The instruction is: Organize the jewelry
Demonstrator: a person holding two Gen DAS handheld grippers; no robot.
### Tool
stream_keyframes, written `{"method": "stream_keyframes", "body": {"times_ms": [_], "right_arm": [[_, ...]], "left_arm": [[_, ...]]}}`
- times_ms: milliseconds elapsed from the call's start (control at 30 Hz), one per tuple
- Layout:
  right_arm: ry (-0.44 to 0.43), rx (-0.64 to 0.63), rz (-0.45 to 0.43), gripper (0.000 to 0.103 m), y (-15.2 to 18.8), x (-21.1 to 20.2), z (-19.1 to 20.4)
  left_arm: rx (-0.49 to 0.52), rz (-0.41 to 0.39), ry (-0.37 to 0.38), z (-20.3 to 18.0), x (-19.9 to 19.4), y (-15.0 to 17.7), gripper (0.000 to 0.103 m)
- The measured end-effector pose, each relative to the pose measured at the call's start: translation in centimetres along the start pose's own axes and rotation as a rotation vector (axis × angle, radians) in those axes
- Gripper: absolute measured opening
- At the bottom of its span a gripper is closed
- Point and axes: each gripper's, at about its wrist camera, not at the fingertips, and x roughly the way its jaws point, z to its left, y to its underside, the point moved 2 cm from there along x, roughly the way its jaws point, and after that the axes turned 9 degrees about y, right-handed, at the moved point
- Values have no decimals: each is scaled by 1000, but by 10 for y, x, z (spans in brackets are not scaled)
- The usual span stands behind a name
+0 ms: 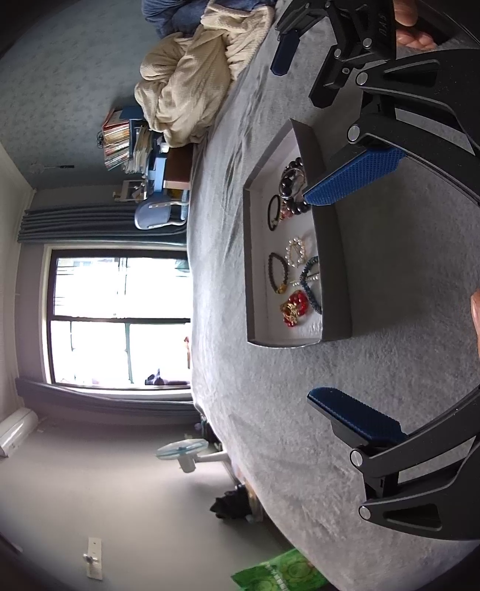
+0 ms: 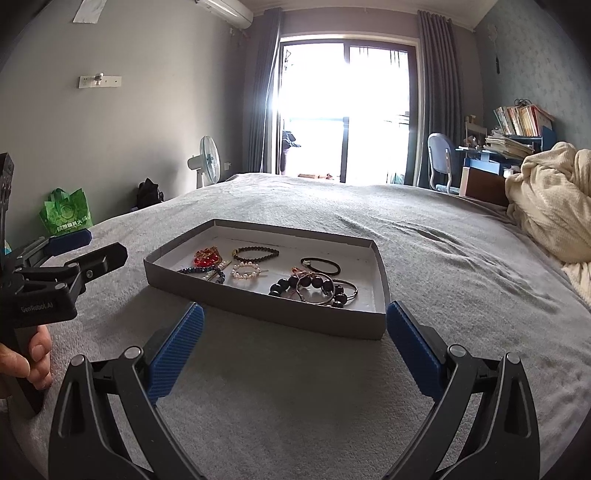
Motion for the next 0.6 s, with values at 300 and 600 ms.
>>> {"method": "stream_keyframes", "body": {"times_ms": [300,600], "right_arm": [[-1,13,1,98,0,1,-3],[0,14,3,98,-1,2,-3]], "left_arm": [[4,3,0,1,0,0,98],[3,4,0,1,0,0,98]]}}
